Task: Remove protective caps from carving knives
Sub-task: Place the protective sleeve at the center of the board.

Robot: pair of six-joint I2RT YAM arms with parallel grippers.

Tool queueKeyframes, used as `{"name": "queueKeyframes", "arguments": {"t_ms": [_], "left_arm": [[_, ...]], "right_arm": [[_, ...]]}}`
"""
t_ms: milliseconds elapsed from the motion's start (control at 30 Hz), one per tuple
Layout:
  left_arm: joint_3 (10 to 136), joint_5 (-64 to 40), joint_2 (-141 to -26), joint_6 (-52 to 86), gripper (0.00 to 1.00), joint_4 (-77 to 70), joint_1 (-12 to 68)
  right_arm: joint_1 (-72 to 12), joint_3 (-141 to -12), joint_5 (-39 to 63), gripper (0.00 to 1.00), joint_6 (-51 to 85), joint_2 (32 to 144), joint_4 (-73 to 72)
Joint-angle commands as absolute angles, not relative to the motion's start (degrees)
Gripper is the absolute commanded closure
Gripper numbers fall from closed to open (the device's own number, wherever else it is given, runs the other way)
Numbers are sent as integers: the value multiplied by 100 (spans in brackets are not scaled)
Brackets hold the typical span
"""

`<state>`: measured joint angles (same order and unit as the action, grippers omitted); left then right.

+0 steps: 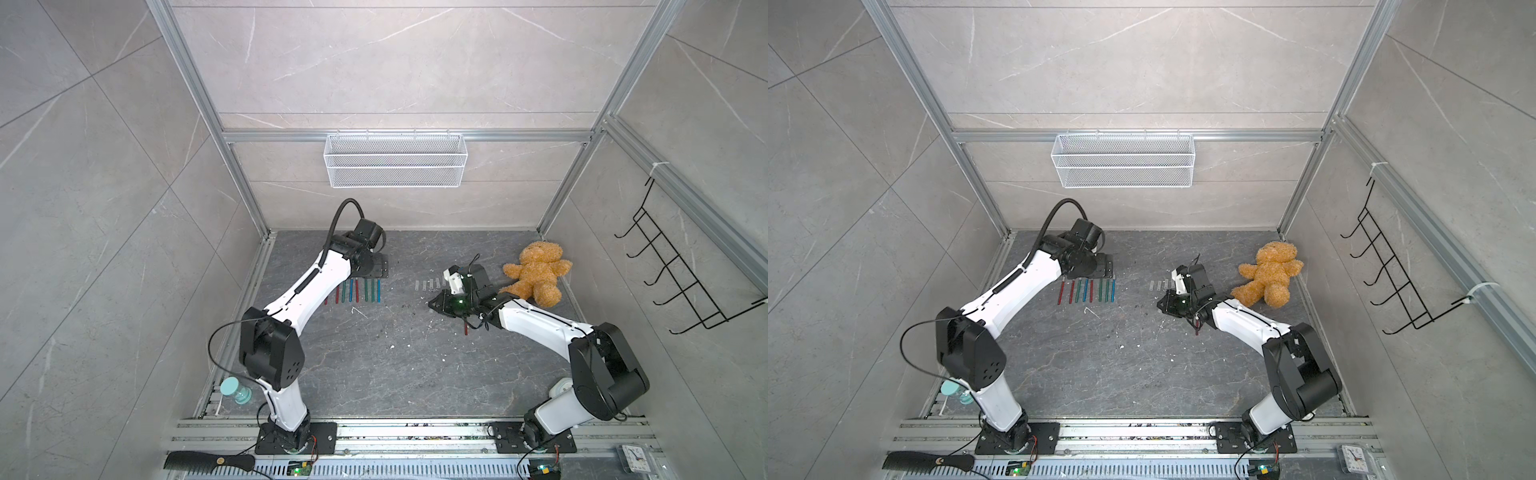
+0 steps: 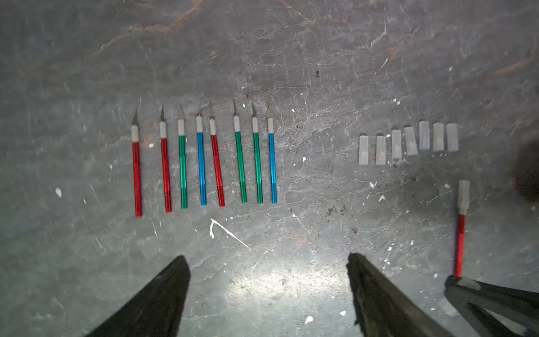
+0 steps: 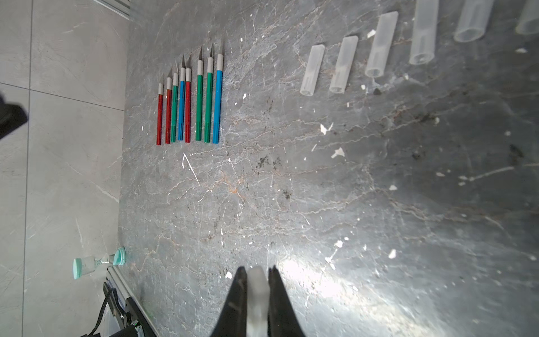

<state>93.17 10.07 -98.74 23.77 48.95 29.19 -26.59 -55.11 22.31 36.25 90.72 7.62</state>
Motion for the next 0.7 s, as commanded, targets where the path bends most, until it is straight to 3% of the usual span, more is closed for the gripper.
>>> {"name": "queueKeyframes", "arguments": {"t_ms": [0, 400, 667], "left_arm": [[8669, 1344, -9155, 2220, 2, 4652, 2874], [6326, 2675, -7077, 1979, 0, 4109, 2934], [6370, 3238, -7115, 1791, 0, 4264, 3277]], "right_arm": [[-2858, -6159, 1954, 100, 3463, 9410, 1508], [-3100, -8354, 1525, 100, 3282, 11125, 2794], [-3094, -9761, 1180, 100, 3137, 12177, 3591]]}}
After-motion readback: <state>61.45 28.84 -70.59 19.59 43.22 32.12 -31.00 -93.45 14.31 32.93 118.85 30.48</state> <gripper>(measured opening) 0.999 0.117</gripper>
